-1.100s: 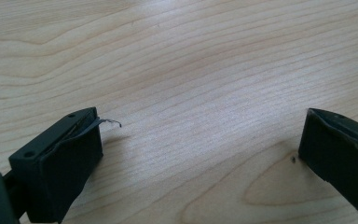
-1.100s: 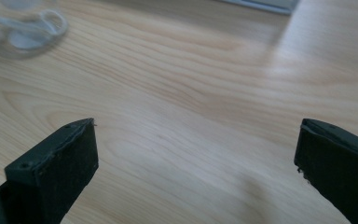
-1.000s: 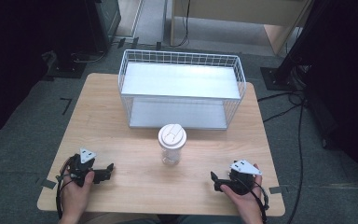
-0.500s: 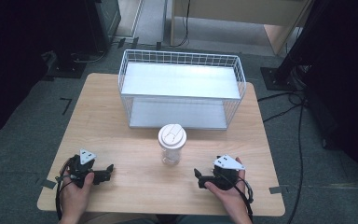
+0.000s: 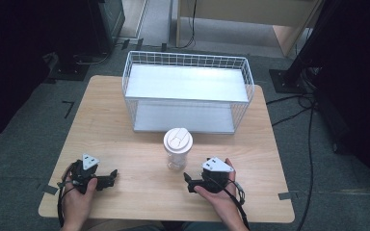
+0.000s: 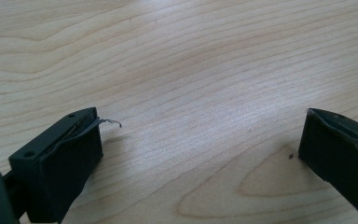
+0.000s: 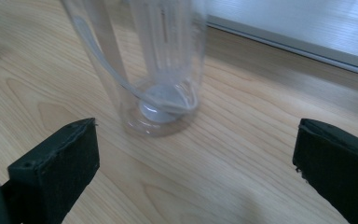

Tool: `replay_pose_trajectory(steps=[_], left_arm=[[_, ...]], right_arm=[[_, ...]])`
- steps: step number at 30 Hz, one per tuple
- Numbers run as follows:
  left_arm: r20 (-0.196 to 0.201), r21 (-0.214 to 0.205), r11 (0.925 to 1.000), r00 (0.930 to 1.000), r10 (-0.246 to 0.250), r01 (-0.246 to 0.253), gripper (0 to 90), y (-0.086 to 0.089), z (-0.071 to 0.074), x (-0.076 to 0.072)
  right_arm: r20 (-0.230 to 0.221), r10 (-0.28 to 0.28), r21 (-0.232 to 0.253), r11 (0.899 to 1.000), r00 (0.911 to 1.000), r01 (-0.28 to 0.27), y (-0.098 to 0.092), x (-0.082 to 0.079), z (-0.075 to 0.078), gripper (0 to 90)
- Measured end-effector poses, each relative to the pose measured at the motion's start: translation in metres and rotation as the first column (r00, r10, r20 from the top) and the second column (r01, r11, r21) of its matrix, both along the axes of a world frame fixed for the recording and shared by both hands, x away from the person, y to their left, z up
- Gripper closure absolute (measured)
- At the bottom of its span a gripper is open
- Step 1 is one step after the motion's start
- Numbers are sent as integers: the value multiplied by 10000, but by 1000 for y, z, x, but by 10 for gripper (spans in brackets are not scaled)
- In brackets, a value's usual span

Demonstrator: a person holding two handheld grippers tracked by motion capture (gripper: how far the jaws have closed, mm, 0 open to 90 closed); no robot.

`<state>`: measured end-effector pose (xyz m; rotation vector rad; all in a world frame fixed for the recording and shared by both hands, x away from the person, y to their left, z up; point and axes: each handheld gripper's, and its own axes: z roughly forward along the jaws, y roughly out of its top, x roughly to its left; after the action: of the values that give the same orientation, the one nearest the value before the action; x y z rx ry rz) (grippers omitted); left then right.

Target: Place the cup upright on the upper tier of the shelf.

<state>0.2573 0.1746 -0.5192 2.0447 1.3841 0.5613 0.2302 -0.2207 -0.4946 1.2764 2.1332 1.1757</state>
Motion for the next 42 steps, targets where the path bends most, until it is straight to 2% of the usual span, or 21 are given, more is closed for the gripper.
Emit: replay_pose_trajectory(steps=[4,9,16,19,20,24,25,26,27,29,33,42], left_arm=[[-2,-4,10000,10000,0,0,0,0,0,0],[-3,-4,10000,10000,0,0,0,0,0,0],[0,-2,10000,10000,1,-1,0,0,0,0],[-1,0,10000,10000,-1,1,0,0,0,0],[0,-1,10000,10000,3,-3,0,0,0,0],[1,-4,10000,10000,3,-3,0,0,0,0],[1,-4,10000,10000,2,-2,0,0,0,0],[-1,-1,10000,10000,2,-2,0,0,0,0],[1,-2,10000,10000,2,-2,0,0,0,0],[-1,-2,10000,10000,0,0,0,0,0,0],[-1,-2,10000,10000,2,-2,0,0,0,0],[-1,-4,10000,10000,1,-1,0,0,0,0]], right_arm=[[145,24,-67,10000,9999,-23,16,3,-2,31],[197,-31,1,10000,9998,31,25,8,-4,40],[211,-311,425,9986,9993,302,34,17,-4,56],[496,-356,610,9976,9981,325,38,20,-4,66],[720,-332,607,9977,9968,289,41,22,-4,80],[756,-319,858,9960,9966,253,48,23,-5,129],[900,-319,602,9978,9954,266,54,24,-4,128],[900,-319,602,9978,9954,266,54,24,-4,128],[972,-335,536,9982,9947,283,56,24,-4,129],[894,-341,731,9969,9954,276,59,25,-3,131],[1046,-446,956,9948,9935,346,62,28,2,131],[1733,-764,1600,9859,9819,485,65,31,19,138]])
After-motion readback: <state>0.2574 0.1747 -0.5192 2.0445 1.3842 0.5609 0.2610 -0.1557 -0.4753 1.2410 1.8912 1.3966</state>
